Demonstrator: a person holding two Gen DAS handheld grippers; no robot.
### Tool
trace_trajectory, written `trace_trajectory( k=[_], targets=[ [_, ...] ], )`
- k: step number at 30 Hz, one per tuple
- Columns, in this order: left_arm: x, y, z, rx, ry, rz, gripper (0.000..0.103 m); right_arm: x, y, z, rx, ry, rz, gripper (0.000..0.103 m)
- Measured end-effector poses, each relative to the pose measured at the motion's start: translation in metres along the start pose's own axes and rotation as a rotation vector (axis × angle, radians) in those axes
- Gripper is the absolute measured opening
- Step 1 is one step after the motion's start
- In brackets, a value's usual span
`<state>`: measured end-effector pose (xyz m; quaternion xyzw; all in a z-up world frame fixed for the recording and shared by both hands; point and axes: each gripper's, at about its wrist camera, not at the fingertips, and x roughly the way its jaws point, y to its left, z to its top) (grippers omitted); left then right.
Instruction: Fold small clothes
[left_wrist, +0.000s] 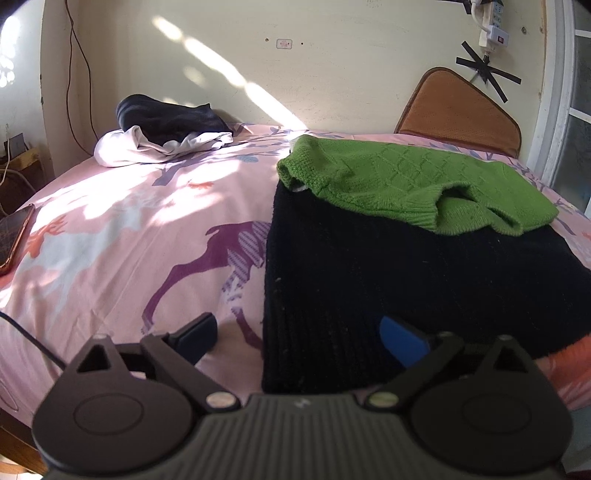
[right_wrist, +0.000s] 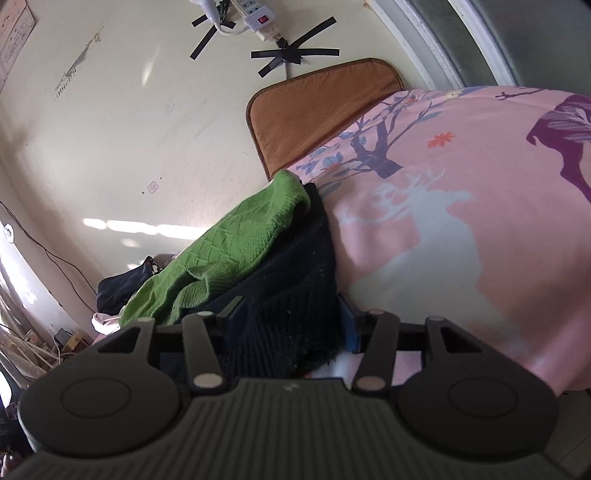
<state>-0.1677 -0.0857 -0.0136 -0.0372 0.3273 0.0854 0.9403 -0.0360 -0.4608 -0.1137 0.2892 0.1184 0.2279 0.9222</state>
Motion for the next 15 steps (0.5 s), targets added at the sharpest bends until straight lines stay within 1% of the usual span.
trace_trajectory(
  k=[2,3,5,7,11,15],
  targets=[
    [-0.0029,0.0010,-0.0032,0.000,-0.004,-0.006,0.102,0.0001,0.0006,-0.0013,-0.005,-0.009,-0.002,0.055],
    [-0.0028,0.0025,-0.0028,-0.005,-0.004,-0.012,0.103,0.0010,0.0014,-0.0008,-0.007,-0.009,-0.004,0.058],
    [-0.0019,0.0018,-0.0019,-0.005,-0.004,-0.009,0.103,0.0036,0.0015,0.0003,-0.003,-0.011,0.010,0.067],
    [-0.0013,0.0014,-0.0014,-0.003,-0.003,-0.006,0.103,0.0044,0.0038,-0.0010,-0.006,-0.017,0.012,0.072],
    [-0.0033,0.0048,-0.0038,-0.016,-0.012,-0.022,0.103,0.0044,0.0092,-0.0041,-0.055,-0.020,0.000,0.073],
    [-0.0040,0.0056,-0.0039,-0.019,-0.014,-0.026,0.103,0.0006,0.0061,-0.0055,-0.041,-0.018,0.019,0.073]
  ],
)
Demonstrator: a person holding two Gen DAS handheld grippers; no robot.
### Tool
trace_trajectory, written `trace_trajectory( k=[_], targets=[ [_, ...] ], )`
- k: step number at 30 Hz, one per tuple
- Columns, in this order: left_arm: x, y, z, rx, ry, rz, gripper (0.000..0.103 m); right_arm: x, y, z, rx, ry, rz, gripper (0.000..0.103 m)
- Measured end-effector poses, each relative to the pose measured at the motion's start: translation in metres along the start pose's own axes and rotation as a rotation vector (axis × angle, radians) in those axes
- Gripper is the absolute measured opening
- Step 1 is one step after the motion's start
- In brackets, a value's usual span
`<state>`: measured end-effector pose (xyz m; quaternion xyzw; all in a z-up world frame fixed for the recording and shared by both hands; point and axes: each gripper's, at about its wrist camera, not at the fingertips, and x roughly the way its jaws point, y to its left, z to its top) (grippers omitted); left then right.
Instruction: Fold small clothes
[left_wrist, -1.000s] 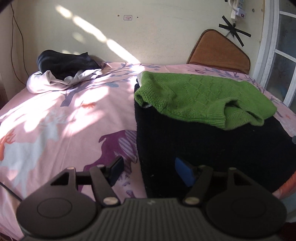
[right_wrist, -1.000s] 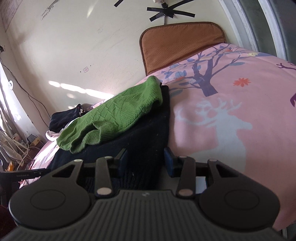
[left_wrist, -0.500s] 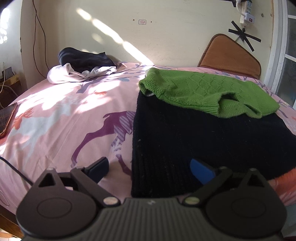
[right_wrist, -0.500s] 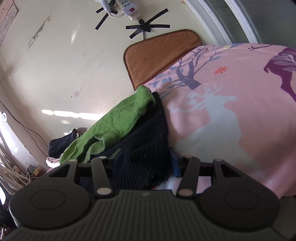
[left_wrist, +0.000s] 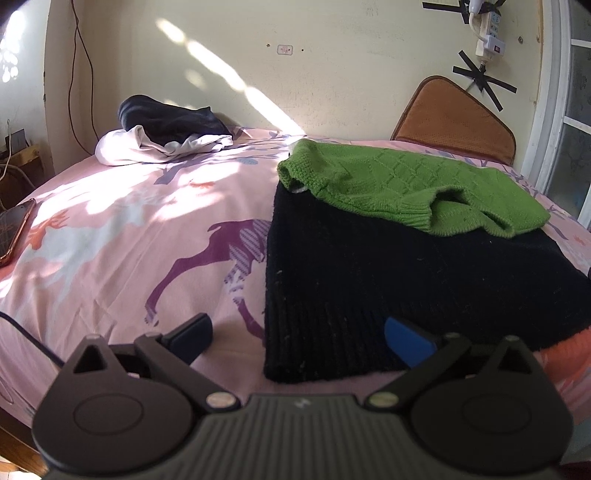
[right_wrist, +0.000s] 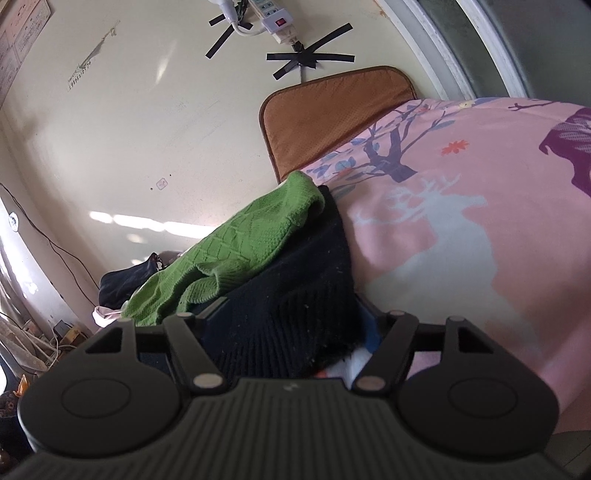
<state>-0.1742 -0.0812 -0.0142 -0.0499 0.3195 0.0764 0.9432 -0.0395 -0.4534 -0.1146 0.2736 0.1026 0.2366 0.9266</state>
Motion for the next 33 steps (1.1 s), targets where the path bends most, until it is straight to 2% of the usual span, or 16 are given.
trace_trajectory(
  k=[5,8,11,13,18,21,25,28,30,31,32,33],
  targets=[
    [0.001,-0.001,0.001,0.015,0.011,0.006,0.103,-0.001,0.000,-0.001,-0.010,0.000,0.011,0.074],
    [0.001,-0.001,0.001,0.012,0.009,0.004,0.103,0.000,0.002,-0.001,-0.022,0.003,0.020,0.079],
    [0.001,-0.001,0.001,0.015,0.007,0.000,0.103,0.001,0.005,-0.001,-0.043,0.012,0.039,0.090],
    [0.000,0.000,0.002,0.031,0.012,-0.010,0.103,0.001,0.007,-0.002,-0.067,0.018,0.053,0.092],
    [-0.009,0.016,0.007,0.056,0.063,-0.104,0.103,-0.002,0.001,0.004,-0.073,0.064,0.081,0.092],
    [-0.020,0.023,0.007,0.063,0.078,-0.204,0.103,-0.006,-0.007,0.012,-0.038,0.094,0.092,0.091],
    [-0.018,0.026,0.011,0.019,0.120,-0.308,0.103,-0.012,-0.011,0.012,-0.061,0.104,0.076,0.077],
    [-0.009,0.025,0.015,-0.022,0.139,-0.331,0.102,-0.013,-0.011,0.012,-0.071,0.110,0.053,0.065],
    [-0.005,0.024,0.020,-0.033,0.154,-0.351,0.097,-0.010,-0.011,0.013,-0.071,0.134,0.052,0.042],
    [-0.004,0.022,0.022,-0.046,0.163,-0.346,0.095,-0.007,-0.012,0.014,-0.068,0.157,0.050,0.019],
    [-0.003,0.022,0.024,-0.052,0.168,-0.336,0.086,-0.003,-0.013,0.013,-0.062,0.189,0.055,0.019],
    [-0.003,0.020,0.027,-0.053,0.175,-0.331,0.062,-0.003,-0.012,0.013,-0.067,0.194,0.070,0.017]
  ],
)
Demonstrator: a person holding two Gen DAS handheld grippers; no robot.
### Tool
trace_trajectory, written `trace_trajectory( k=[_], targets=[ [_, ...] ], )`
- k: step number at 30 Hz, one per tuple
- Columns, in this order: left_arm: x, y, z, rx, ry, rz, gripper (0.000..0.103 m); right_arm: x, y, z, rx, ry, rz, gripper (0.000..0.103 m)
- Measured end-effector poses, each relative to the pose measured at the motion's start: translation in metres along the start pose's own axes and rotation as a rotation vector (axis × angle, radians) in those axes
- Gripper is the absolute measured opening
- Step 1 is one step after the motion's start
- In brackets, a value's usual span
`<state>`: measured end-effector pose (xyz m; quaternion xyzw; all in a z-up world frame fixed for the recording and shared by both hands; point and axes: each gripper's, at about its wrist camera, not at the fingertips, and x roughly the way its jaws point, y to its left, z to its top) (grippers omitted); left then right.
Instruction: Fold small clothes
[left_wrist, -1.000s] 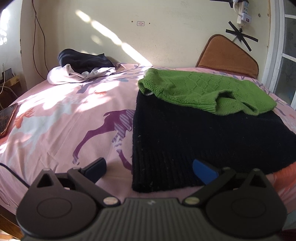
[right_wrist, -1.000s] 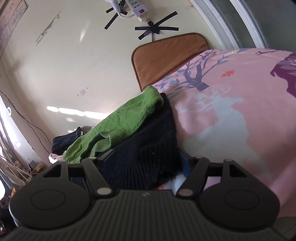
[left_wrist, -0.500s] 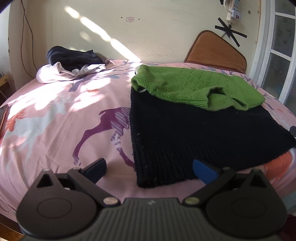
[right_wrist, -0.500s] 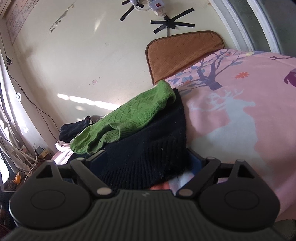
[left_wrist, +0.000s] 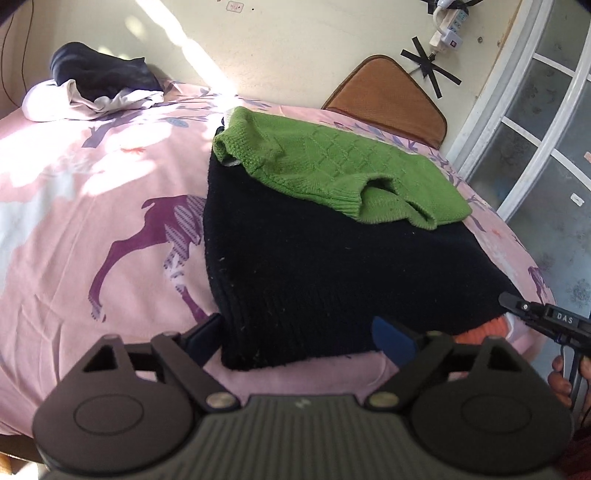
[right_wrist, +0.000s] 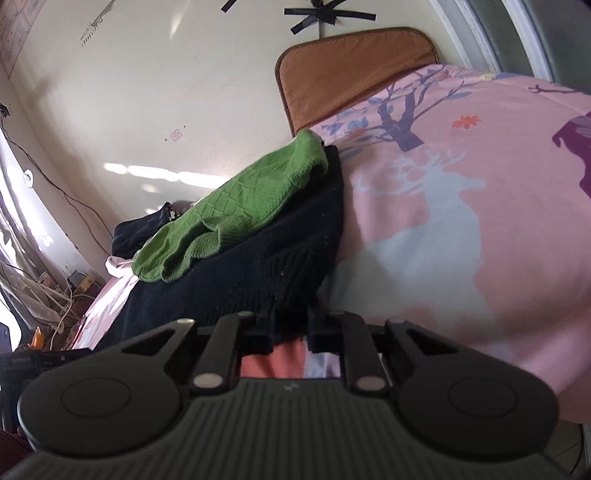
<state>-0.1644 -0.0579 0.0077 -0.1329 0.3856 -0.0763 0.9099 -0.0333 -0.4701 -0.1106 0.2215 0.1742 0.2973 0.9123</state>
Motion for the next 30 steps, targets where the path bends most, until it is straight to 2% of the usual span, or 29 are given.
trace_trajectory(
  k=[1,2,3,6,10,12,14,15,16,18,19,20,21,25,27,29,30],
  targets=[
    [0.000,-0.001,0.003,0.001,0.012,0.001,0.046,0.000,0.002,0.000,-0.014,0.011,0.020,0.015],
    [0.000,-0.001,0.006,-0.004,0.028,-0.003,0.024,-0.002,0.006,0.002,-0.028,0.011,0.051,0.015],
    [0.002,0.002,0.011,-0.021,0.045,-0.037,0.016,-0.004,0.011,0.005,-0.038,0.001,0.082,0.015],
    [0.002,0.012,0.036,-0.088,0.037,-0.142,0.015,-0.006,0.026,0.027,-0.064,-0.039,0.128,0.015],
    [-0.003,0.026,0.085,-0.198,-0.077,-0.226,0.014,0.008,0.038,0.078,-0.078,-0.107,0.157,0.014],
    [0.001,0.029,0.109,-0.211,-0.127,-0.206,0.014,0.022,0.039,0.104,-0.077,-0.140,0.147,0.014],
    [0.014,0.033,0.137,-0.247,-0.145,-0.175,0.014,0.047,0.036,0.131,-0.032,-0.148,0.124,0.014],
    [0.024,0.037,0.151,-0.271,-0.148,-0.135,0.015,0.062,0.032,0.141,-0.001,-0.142,0.097,0.014],
    [0.036,0.041,0.161,-0.298,-0.148,-0.075,0.019,0.079,0.028,0.150,0.029,-0.130,0.060,0.019],
    [0.060,0.052,0.173,-0.335,-0.100,0.048,0.037,0.113,0.015,0.160,0.050,-0.092,-0.038,0.043],
    [0.067,0.058,0.173,-0.353,-0.072,0.066,0.037,0.122,0.010,0.161,0.049,-0.080,-0.106,0.055],
    [0.068,0.062,0.170,-0.360,-0.069,0.045,0.040,0.122,0.006,0.159,0.052,-0.096,-0.144,0.055],
    [0.065,0.066,0.167,-0.356,-0.089,0.014,0.044,0.116,0.003,0.156,0.048,-0.125,-0.133,0.055],
    [0.041,0.063,0.165,-0.340,-0.250,0.029,0.047,0.089,0.023,0.140,-0.049,-0.222,-0.062,0.054],
    [0.039,0.047,0.168,-0.272,-0.286,-0.006,0.047,0.097,0.042,0.136,-0.088,-0.187,0.027,0.051],
    [0.046,0.024,0.165,-0.179,-0.289,-0.046,0.047,0.117,0.066,0.127,-0.150,-0.117,0.107,0.039],
    [0.051,0.013,0.161,-0.124,-0.287,-0.057,0.047,0.127,0.077,0.121,-0.183,-0.082,0.137,0.036]
  ],
)
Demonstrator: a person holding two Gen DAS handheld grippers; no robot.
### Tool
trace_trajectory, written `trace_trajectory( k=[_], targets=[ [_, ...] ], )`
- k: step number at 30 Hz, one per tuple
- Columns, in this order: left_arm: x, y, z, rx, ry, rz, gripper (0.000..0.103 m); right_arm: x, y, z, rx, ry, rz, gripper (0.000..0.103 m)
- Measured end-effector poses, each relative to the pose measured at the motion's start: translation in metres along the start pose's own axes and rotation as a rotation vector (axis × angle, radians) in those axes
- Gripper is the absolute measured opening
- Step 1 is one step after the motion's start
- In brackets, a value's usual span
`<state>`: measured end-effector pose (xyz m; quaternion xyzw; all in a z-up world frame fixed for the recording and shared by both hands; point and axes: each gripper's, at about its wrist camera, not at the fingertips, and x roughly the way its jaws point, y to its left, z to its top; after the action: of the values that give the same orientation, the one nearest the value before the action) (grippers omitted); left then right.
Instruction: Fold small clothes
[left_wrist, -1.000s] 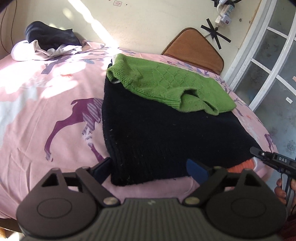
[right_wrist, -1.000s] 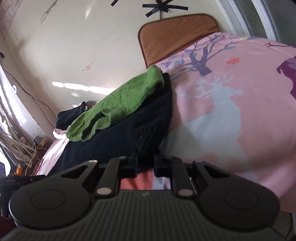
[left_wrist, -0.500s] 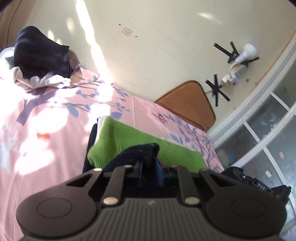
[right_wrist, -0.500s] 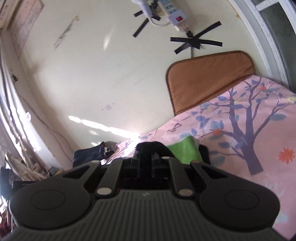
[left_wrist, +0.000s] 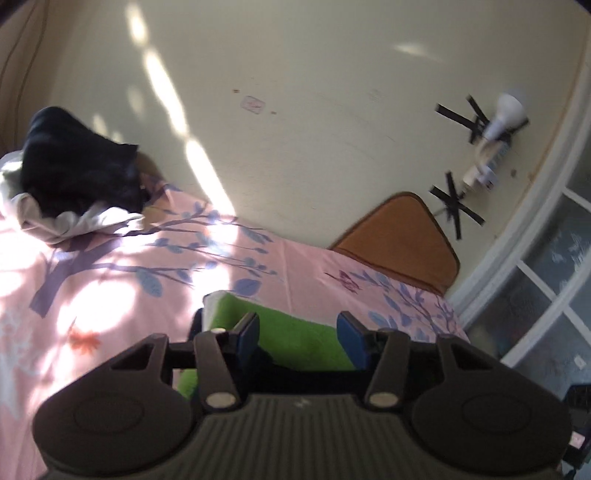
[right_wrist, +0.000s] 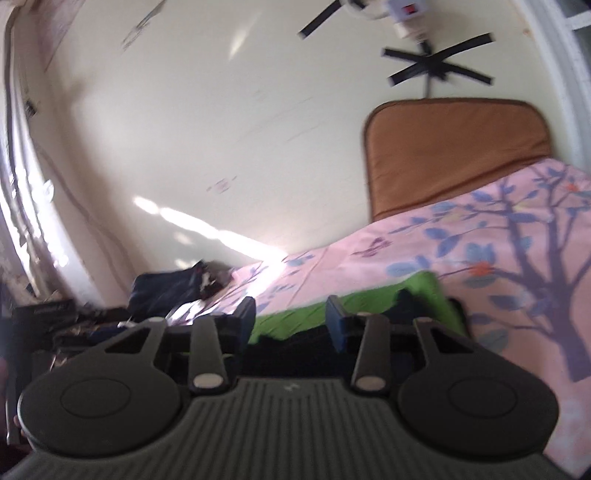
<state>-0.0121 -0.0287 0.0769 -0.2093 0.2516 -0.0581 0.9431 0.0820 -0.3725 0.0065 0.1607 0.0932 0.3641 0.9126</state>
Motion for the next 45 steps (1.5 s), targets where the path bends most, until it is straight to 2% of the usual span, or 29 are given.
trace_trajectory(
  k=[2,4,6,7,8,9,10,11,12,13,15,16,17,18,19,20,22,23,24,26,28,31,35,37,38,40,42,45],
  targets=[
    [0.010,-0.022,-0.016,0.128,0.012,-0.006,0.047,0.023,0.018,-0.011,-0.056,0.068,0.064,0.031],
    [0.020,-0.034,-0.031,0.220,0.031,0.020,0.046,0.039,0.028,-0.021,-0.092,0.131,0.107,0.031],
    [0.032,-0.030,-0.038,0.245,0.057,0.057,0.046,0.050,0.025,-0.027,-0.124,0.175,0.094,0.025],
    [0.040,-0.021,-0.041,0.241,0.073,0.106,0.046,0.054,0.016,-0.027,-0.130,0.181,0.042,0.019],
    [0.048,-0.014,-0.041,0.236,0.085,0.157,0.046,0.055,0.001,-0.026,-0.115,0.177,-0.022,0.000],
    [0.057,0.002,-0.042,0.224,0.110,0.223,0.033,0.055,-0.021,-0.025,-0.060,0.169,-0.067,0.001],
    [0.063,0.013,-0.041,0.207,0.120,0.234,0.030,0.049,-0.048,-0.025,0.053,0.154,-0.080,0.000],
    [0.062,0.022,-0.039,0.188,0.106,0.217,0.030,0.041,-0.066,-0.024,0.172,0.145,-0.036,0.001],
    [0.060,0.026,-0.035,0.165,0.113,0.199,0.030,0.029,-0.074,-0.023,0.219,0.133,-0.027,0.001],
    [0.058,0.026,-0.032,0.154,0.114,0.192,0.030,0.014,-0.072,-0.022,0.199,0.107,-0.039,0.009],
    [0.053,0.024,-0.029,0.152,0.098,0.183,0.032,-0.014,-0.067,-0.019,0.145,0.047,-0.049,0.015],
    [0.049,0.022,-0.027,0.148,0.084,0.178,0.034,-0.028,-0.068,-0.017,0.136,0.013,-0.066,0.023],
    [0.047,0.019,-0.025,0.143,0.064,0.170,0.039,-0.040,-0.070,-0.014,0.123,-0.029,-0.103,0.032],
    [0.045,0.015,-0.023,0.143,0.047,0.158,0.043,-0.048,-0.070,-0.013,0.103,-0.053,-0.144,0.036],
    [0.046,0.011,-0.020,0.148,0.035,0.149,0.043,-0.053,-0.070,-0.012,0.078,-0.065,-0.185,0.042],
    [0.048,0.008,-0.018,0.155,0.030,0.145,0.043,-0.054,-0.072,-0.012,0.055,-0.065,-0.219,0.045],
    [0.055,0.004,-0.016,0.168,0.038,0.151,0.043,-0.047,-0.077,-0.014,0.047,-0.023,-0.248,0.044],
    [0.059,0.004,-0.016,0.171,0.044,0.160,0.043,-0.042,-0.077,-0.016,0.047,0.003,-0.247,0.039],
    [0.063,0.006,-0.016,0.173,0.050,0.173,0.043,-0.036,-0.077,-0.021,0.038,0.038,-0.241,0.012],
    [0.074,0.013,-0.021,0.178,0.077,0.222,0.042,-0.035,-0.079,-0.029,0.030,0.038,-0.251,0.013],
    [0.085,0.025,-0.027,0.187,0.103,0.289,0.043,-0.041,-0.088,-0.034,0.081,0.025,-0.264,0.013],
    [0.085,0.037,-0.026,0.157,0.091,0.262,0.045,-0.049,-0.099,-0.036,0.179,0.027,-0.250,0.014],
    [0.069,0.030,-0.018,0.144,0.063,0.259,0.045,-0.053,-0.090,-0.033,0.159,0.052,-0.253,0.030],
    [0.051,0.023,-0.012,0.130,0.000,0.220,0.048,-0.062,-0.093,-0.032,0.209,0.023,-0.222,0.052],
    [0.045,0.018,-0.009,0.123,-0.024,0.198,0.050,-0.067,-0.097,-0.031,0.241,0.005,-0.208,0.056],
    [0.043,0.004,-0.007,0.115,-0.035,0.118,0.051,-0.069,-0.101,-0.026,0.281,-0.019,-0.197,0.057],
    [0.049,-0.012,-0.013,0.137,-0.010,0.030,0.051,-0.063,-0.103,-0.021,0.297,-0.030,-0.203,0.057],
    [0.063,-0.034,-0.032,0.199,0.054,-0.032,0.051,-0.050,-0.100,-0.017,0.283,-0.031,-0.193,0.057]
  ],
)
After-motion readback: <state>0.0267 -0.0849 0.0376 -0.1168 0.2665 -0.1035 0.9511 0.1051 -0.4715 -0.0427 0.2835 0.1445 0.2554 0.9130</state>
